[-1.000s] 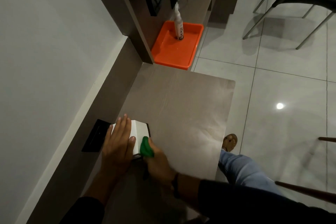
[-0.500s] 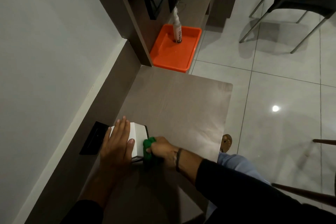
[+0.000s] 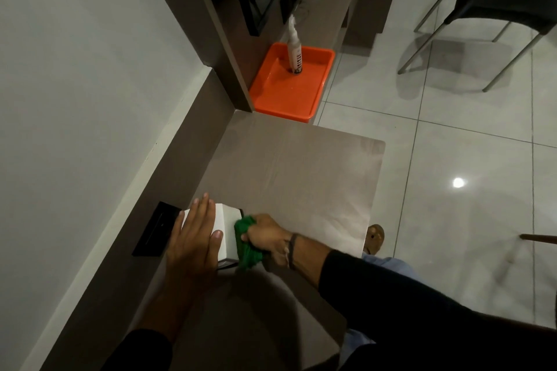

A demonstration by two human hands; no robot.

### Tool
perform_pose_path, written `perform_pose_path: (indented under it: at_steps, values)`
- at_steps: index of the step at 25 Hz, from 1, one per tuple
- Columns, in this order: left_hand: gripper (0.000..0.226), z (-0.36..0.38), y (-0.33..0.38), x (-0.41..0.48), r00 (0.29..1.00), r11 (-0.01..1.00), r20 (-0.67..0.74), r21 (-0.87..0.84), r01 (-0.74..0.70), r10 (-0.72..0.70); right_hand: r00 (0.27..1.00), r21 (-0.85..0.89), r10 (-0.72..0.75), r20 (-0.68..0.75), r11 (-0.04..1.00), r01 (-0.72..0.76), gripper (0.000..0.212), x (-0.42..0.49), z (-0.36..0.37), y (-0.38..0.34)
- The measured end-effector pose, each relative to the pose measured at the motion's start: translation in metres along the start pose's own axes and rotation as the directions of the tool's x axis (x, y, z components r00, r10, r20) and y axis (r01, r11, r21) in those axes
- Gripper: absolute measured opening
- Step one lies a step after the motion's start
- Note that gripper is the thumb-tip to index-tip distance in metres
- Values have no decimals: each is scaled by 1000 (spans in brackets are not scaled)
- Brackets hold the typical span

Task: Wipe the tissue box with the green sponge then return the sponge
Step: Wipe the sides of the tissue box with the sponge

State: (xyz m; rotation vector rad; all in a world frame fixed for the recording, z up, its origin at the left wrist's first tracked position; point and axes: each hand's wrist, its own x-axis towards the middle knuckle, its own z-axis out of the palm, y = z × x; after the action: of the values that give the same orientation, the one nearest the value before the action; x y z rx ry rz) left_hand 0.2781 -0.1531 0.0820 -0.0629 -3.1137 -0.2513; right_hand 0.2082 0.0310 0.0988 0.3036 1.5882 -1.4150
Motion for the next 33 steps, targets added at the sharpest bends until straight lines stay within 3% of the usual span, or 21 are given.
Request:
perform_pose_path:
  at_steps: [3, 6, 10, 13, 16, 19, 22, 25, 29, 33]
  values:
    - [61, 0, 1, 1, 1000, 1000, -5, 7, -2, 2, 996, 8, -47, -73, 999, 47, 27, 21, -4, -41]
    - [60, -2, 2, -1, 1000, 1000, -25, -22, -5, 5, 994, 6, -96, -50, 995, 96, 29, -2, 7, -13]
    - [60, -2, 2, -1, 1000, 1000, -15, -6, -14, 14, 997, 108, -60, 58, 993, 53, 39, -18, 8, 17]
    - [60, 0, 0, 0, 1000, 1000, -20, -19, -13, 13, 999, 128, -16, -31, 992, 20, 36, 6, -5, -25]
    - [61, 0, -1, -1, 1000, 1000, -21, -22, -16, 16, 997, 83, -75, -28, 994, 77, 32, -10, 1, -10]
    - [61, 0, -1, 0, 1000, 1000, -17, -15, -8, 8, 988, 64, -117, 97, 992, 111, 37, -40, 9, 23]
    - [60, 1, 0, -1, 1000, 1000, -21, -17, -9, 8, 987, 88, -160, -16, 983, 160, 44, -19, 1, -5]
    - [60, 1, -3, 0, 1000, 1000, -3, -7, -11, 11, 944, 0, -326, -47, 945, 326, 45, -20, 7, -1]
    - [61, 2, -4, 1, 1000, 1000, 9, -4, -11, 11, 869, -100, -491, 64, 863, 495, 39, -43, 14, 48]
    - [60, 1, -3, -1, 1000, 1000, -1, -15, -11, 11, 856, -120, -511, -77, 857, 501, 56, -7, 9, 3]
